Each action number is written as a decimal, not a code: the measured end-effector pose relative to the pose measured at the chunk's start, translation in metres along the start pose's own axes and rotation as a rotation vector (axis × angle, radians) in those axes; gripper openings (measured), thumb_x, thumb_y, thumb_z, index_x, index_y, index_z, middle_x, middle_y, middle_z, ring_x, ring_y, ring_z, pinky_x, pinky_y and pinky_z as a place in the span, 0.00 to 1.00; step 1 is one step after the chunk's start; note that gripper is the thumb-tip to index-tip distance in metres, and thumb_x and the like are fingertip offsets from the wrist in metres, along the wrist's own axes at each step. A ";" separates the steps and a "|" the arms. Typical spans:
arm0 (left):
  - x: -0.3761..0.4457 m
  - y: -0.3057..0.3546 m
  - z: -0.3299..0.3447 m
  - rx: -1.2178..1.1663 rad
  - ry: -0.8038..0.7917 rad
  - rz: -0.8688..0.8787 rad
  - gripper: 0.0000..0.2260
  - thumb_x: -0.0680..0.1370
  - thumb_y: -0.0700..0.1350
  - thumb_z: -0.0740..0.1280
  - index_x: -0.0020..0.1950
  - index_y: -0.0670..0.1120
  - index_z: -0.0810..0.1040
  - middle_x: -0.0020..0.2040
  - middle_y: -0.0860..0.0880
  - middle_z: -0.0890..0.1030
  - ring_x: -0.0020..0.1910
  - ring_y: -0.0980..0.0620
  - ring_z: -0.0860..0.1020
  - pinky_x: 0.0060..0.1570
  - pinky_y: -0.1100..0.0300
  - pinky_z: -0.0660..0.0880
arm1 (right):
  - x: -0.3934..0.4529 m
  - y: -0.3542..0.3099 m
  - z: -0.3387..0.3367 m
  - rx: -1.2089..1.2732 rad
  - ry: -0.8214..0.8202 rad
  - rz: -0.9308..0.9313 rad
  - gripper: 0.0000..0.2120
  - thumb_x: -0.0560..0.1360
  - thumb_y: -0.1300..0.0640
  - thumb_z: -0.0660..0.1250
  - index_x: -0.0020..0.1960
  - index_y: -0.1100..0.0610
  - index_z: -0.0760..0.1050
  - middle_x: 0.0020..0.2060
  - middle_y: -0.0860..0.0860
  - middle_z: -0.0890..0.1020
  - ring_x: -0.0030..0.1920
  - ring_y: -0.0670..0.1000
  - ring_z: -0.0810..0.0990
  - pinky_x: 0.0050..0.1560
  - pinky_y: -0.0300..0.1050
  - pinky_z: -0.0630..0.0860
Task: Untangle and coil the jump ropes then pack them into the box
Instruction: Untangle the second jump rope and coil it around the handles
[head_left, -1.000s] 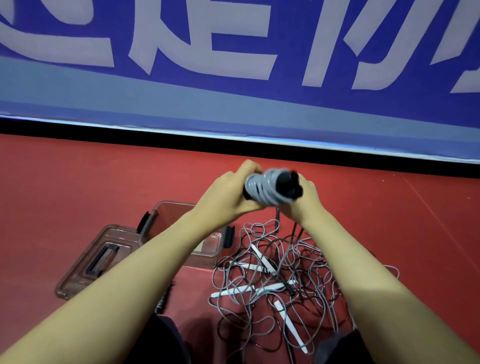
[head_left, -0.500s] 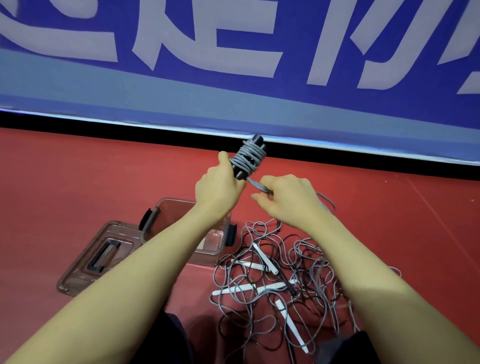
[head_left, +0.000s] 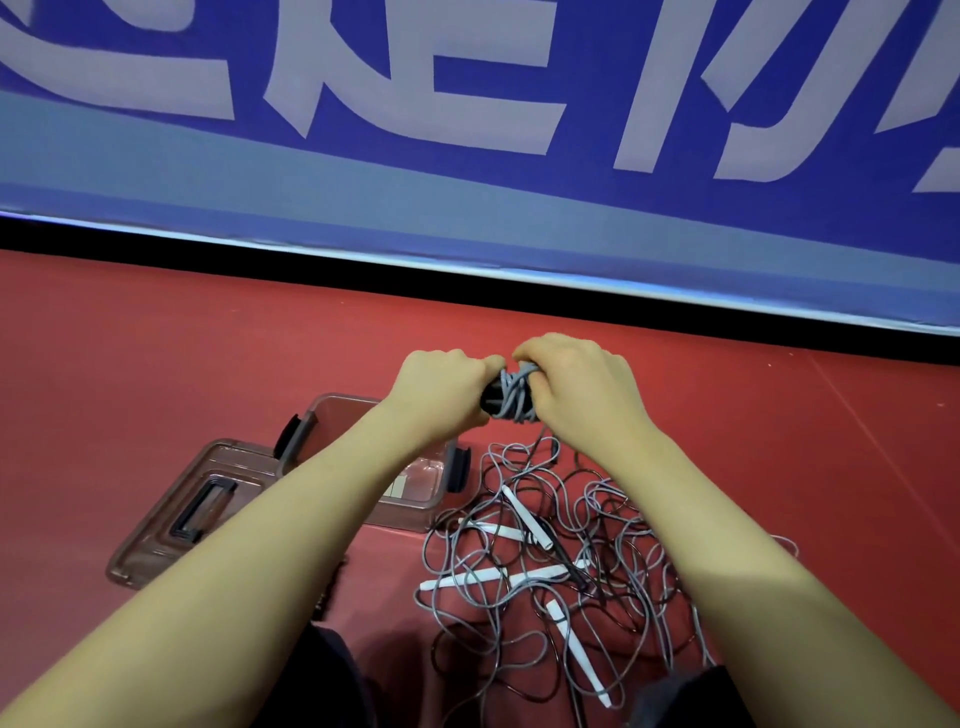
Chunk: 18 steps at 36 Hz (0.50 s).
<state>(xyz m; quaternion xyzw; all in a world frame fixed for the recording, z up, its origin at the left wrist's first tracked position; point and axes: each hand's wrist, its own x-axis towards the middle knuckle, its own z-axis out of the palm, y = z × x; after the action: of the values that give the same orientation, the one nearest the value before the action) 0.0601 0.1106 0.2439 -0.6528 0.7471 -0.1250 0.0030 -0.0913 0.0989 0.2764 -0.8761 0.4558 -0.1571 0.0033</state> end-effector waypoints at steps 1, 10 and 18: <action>0.000 0.000 0.000 0.007 0.015 0.013 0.16 0.77 0.54 0.63 0.63 0.51 0.69 0.50 0.46 0.80 0.50 0.42 0.79 0.39 0.58 0.65 | 0.001 0.000 0.000 0.022 -0.005 0.025 0.14 0.76 0.60 0.57 0.58 0.52 0.75 0.55 0.50 0.79 0.55 0.58 0.76 0.47 0.49 0.70; 0.000 -0.005 0.001 -0.043 0.091 0.076 0.11 0.75 0.52 0.65 0.51 0.47 0.77 0.51 0.50 0.74 0.56 0.48 0.70 0.40 0.57 0.60 | 0.004 0.004 0.006 0.382 -0.045 0.231 0.08 0.71 0.60 0.64 0.37 0.50 0.79 0.36 0.48 0.81 0.42 0.54 0.78 0.45 0.51 0.77; -0.001 -0.002 0.001 -0.107 0.230 0.357 0.18 0.51 0.45 0.81 0.26 0.48 0.72 0.26 0.53 0.70 0.29 0.48 0.72 0.29 0.64 0.57 | 0.005 0.022 0.016 0.603 -0.080 0.379 0.17 0.76 0.50 0.66 0.34 0.60 0.77 0.22 0.50 0.75 0.22 0.44 0.70 0.28 0.40 0.66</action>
<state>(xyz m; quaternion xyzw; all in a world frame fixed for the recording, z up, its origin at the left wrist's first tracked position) 0.0621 0.1115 0.2433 -0.4907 0.8519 -0.1564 -0.0947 -0.1015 0.0796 0.2590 -0.7410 0.5429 -0.2467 0.3087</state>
